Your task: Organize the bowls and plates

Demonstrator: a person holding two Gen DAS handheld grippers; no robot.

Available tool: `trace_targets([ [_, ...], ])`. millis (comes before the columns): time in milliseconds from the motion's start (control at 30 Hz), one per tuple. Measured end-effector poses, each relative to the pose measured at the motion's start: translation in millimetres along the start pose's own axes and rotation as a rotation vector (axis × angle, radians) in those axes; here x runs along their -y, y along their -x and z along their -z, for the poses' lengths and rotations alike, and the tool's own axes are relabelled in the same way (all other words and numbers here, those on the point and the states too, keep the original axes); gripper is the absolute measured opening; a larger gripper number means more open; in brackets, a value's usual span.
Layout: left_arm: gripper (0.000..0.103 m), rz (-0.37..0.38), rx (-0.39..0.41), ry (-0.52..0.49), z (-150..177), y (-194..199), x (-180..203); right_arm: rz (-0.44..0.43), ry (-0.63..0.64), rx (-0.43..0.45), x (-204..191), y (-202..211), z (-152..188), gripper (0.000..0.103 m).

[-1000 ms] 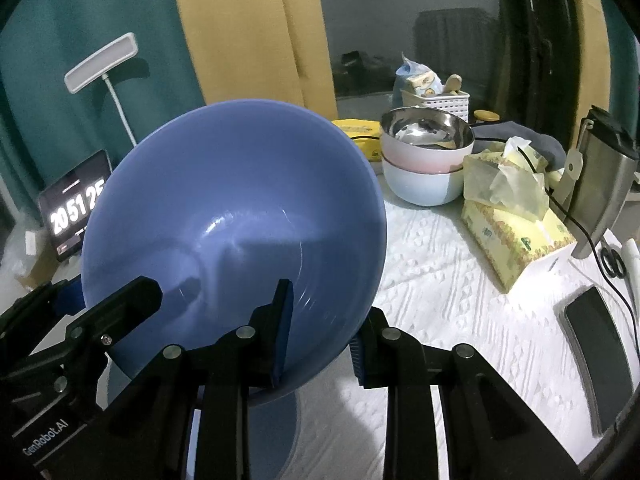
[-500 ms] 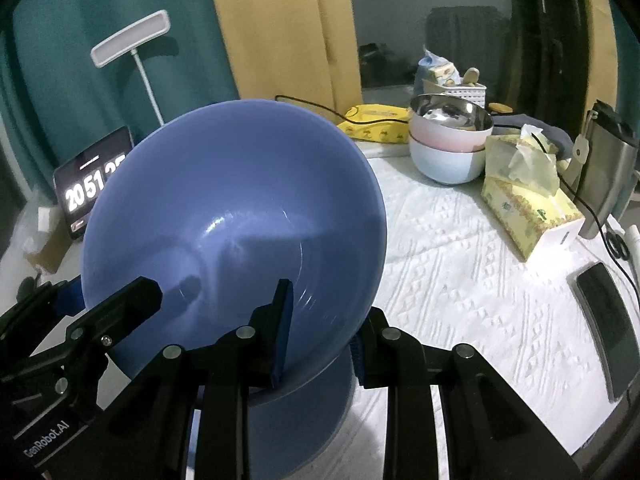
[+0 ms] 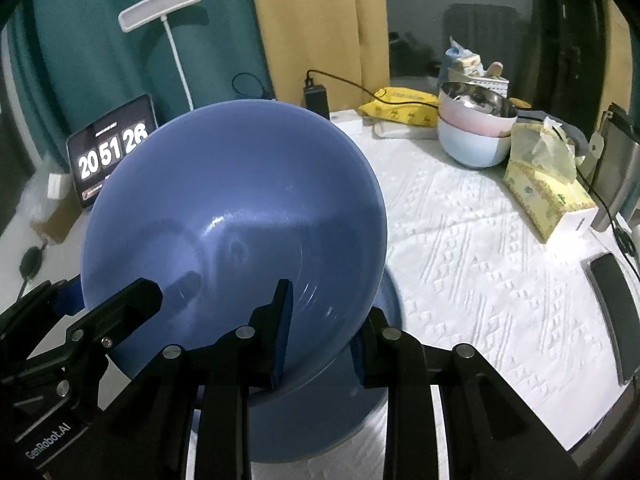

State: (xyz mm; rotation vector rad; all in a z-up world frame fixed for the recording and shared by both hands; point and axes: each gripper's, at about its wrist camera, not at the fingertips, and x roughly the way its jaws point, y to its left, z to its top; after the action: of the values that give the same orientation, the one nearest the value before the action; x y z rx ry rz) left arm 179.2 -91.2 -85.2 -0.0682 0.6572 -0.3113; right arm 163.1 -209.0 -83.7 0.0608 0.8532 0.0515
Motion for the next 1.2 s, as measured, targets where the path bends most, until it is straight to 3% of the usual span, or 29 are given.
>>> trace_targets([
  [633, 0.049, -0.034, -0.05, 0.036, 11, -2, -13, -0.006, 0.034, -0.054, -17, -6, 6, 0.03],
  [1200, 0.049, -0.038, -0.033, 0.035, 8, 8, -17, -0.007, 0.04, -0.01, -16, 11, -4, 0.033],
])
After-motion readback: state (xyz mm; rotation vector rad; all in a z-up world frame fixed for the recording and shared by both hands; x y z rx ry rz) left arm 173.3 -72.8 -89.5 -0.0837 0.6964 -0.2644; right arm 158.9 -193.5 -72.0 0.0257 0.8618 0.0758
